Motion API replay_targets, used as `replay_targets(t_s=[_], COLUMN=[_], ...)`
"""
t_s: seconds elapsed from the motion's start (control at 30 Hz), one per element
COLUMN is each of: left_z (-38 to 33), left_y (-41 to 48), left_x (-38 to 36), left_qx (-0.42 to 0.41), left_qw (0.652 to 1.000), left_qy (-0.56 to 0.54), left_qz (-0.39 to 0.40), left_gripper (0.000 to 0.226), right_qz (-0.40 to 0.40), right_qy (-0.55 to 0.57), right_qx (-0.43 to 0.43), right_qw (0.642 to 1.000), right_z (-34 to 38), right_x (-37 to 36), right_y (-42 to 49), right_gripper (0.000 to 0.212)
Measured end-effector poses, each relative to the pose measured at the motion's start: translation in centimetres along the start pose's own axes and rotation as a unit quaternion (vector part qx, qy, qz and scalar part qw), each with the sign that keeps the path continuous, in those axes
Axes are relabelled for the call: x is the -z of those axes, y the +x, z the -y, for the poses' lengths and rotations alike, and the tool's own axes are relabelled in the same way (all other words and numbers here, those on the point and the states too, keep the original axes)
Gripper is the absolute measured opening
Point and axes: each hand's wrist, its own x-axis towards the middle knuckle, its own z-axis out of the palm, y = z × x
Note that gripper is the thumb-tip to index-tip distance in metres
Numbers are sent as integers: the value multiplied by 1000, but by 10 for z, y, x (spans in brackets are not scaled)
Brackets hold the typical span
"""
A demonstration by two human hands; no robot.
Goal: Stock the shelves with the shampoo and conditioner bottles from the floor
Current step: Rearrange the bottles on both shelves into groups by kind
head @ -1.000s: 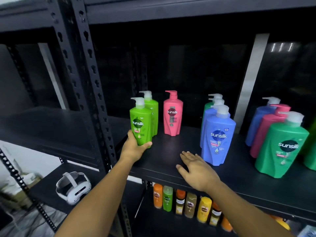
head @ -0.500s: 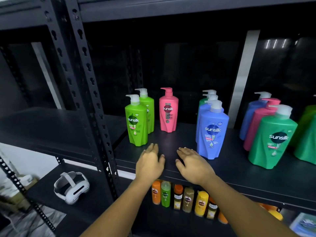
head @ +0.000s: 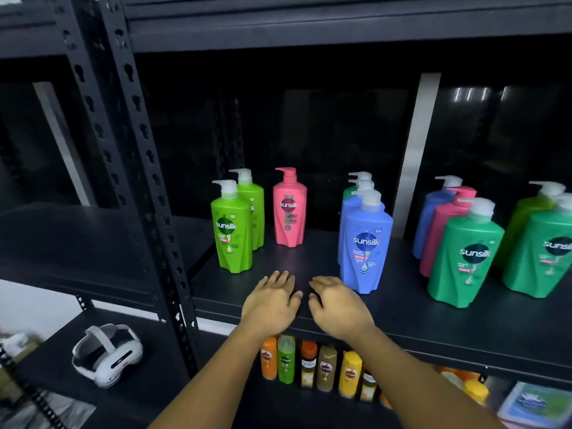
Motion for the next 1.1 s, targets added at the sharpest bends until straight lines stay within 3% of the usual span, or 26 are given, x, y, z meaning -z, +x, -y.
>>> replay_targets(t_s=[0.17, 0.3, 0.47, 0.77, 1.1], left_z=[3, 3, -1, -101, -179], left_y=[-2, -7, -5, -4, 30], left_x=[1, 0, 3, -10, -17], left_qx=[-12, -20, -44, -204, -237], left_qw=[1000, 999, 997, 971, 959], left_qy=[0, -19, -54, -121, -108], left_qz=[17, 18, 22, 39, 112], left_gripper=[59, 60, 58, 52, 60], right_qz=[-28, 28, 64, 50, -47], right_qy=[-26, -38, -14, -29, -77], right_qx=[25, 73, 73, -28, -171], right_qw=[999, 996, 995, 998, 981], right_z=[1, -5, -33, -101, -131], right_x=[3, 8, 33, 68, 95], right_y=[-7, -27, -61, -116, -146], right_gripper=[44, 50, 51, 51, 43])
